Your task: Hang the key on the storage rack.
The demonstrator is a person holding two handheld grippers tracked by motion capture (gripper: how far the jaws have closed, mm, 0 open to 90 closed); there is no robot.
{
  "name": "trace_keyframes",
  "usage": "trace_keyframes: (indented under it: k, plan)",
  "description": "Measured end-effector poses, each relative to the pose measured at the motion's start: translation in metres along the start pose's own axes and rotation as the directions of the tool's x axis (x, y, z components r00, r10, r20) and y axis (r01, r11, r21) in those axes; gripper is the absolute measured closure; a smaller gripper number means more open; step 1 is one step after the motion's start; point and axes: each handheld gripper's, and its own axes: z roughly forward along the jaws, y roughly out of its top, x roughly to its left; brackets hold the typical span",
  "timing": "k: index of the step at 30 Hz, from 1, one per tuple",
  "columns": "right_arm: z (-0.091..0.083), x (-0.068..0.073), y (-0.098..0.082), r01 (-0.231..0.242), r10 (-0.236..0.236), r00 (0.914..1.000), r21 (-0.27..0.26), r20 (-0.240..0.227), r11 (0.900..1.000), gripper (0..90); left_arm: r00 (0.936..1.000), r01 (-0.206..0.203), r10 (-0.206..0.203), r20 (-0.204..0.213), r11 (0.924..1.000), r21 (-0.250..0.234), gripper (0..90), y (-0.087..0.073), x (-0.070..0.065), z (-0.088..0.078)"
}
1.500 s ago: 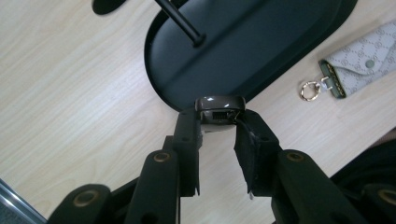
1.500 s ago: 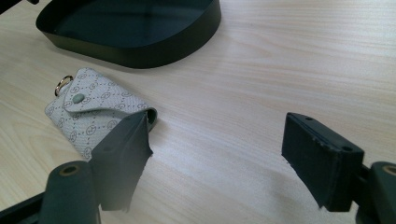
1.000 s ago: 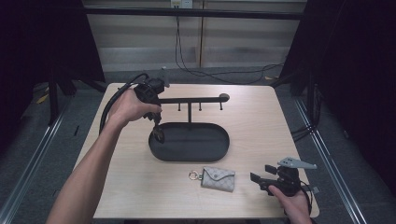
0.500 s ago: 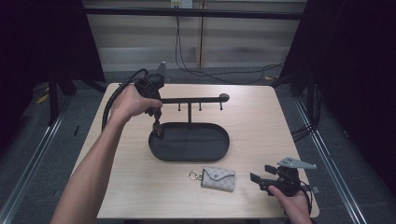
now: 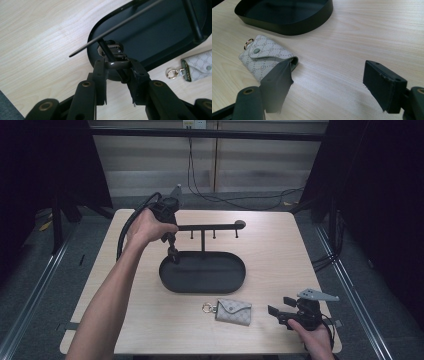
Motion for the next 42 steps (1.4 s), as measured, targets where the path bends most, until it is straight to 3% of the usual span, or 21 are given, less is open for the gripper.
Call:
trace_keyframes:
  k: [3, 7, 13, 19, 20, 25, 31, 37, 40, 42]
  plan:
    - [0.001, 0.001, 0.000, 0.006, -0.006, 1.0000, 0.003, -0.004, 1.000, 22.8, 0.9997, 0.017, -0.017, -0.014, 0.9998, -0.005, 70.5, 0.001, -0.002, 0.001]
    - [0.000, 0.001, 0.000, 0.003, -0.003, 1.0000, 0.003, -0.003, 1.000, 22.9, 0.9998, 0.001, -0.001, -0.018, 1.0000, -0.010, 68.2, -0.001, -0.001, 0.001]
    - [0.001, 0.001, 0.000, 0.003, -0.003, 1.0000, 0.006, 0.000, 1.000, 23.0, 0.9994, -0.018, 0.017, -0.031, 0.9996, -0.023, 53.1, -0.004, -0.003, 0.002]
    - [0.000, 0.000, 0.000, 0.001, -0.001, 1.0000, 0.002, 0.001, 1.000, 22.9, 1.0000, 0.002, -0.002, 0.005, 0.9999, -0.013, 43.0, -0.010, -0.001, 0.006]
    - [0.000, 0.000, 0.000, 0.004, -0.004, 1.0000, 0.003, 0.001, 1.000, 22.9, 0.9998, -0.017, 0.017, -0.007, 0.9998, -0.003, 42.1, -0.010, 0.001, 0.005]
    - [0.002, 0.000, 0.001, -0.007, 0.006, 1.0000, 0.010, 0.003, 1.000, 22.9, 0.9994, -0.032, 0.032, 0.015, 0.9995, -0.004, 37.0, -0.016, 0.002, 0.005]
    - [0.004, 0.000, 0.001, -0.010, 0.009, 0.9999, 0.016, 0.006, 1.000, 22.9, 0.9998, -0.021, 0.021, 0.000, 0.9997, -0.008, 35.1, -0.028, 0.008, 0.004]
    - [0.002, 0.000, 0.000, -0.004, 0.004, 1.0000, 0.011, 0.008, 1.000, 22.9, 0.9986, -0.051, 0.052, 0.015, 0.9980, -0.037, 30.8, -0.039, 0.011, 0.003]
    - [0.002, 0.000, 0.000, -0.003, 0.003, 1.0000, 0.015, 0.003, 1.000, 22.9, 0.9987, -0.048, 0.047, -0.017, 0.9965, -0.069, 32.3, -0.046, 0.011, 0.001]
    - [0.003, 0.000, 0.001, 0.005, -0.005, 1.0000, 0.019, 0.001, 1.000, 22.9, 0.9983, -0.058, 0.058, -0.002, 0.9961, -0.067, 30.1, -0.052, 0.011, 0.001]
